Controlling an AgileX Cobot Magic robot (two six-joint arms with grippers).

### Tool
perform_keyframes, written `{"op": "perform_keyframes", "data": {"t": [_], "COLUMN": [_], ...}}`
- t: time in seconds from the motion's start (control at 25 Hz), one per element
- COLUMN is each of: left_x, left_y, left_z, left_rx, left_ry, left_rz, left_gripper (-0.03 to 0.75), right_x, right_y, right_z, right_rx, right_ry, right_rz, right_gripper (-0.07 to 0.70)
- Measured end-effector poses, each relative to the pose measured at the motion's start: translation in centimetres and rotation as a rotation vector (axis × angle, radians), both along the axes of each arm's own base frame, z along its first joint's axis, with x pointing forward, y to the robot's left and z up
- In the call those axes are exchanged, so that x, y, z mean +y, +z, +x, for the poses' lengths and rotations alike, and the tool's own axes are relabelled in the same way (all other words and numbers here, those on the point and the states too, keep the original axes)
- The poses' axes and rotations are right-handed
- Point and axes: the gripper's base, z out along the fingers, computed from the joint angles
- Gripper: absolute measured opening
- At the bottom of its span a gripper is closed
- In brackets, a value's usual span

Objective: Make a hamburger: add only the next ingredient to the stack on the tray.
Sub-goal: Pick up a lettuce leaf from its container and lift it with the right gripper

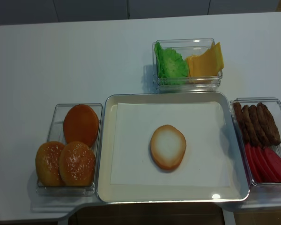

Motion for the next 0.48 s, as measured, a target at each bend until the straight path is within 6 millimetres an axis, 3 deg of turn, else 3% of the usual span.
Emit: {"op": "perform_keyframes", "data": {"t": [0.48], "left_x": [0.0], "left_y": [0.0], "left_z": [0.0], "left_rx": [0.0], "left_ry": [0.0], "left_rz": [0.0], "left_gripper": [0.37], "right_x": [0.0], "right_y": [0.0], "right_z": [0.0], "right_rx": [0.0], "right_ry": [0.0], "right_rz": [0.0], "right_gripper": [0.555]}}
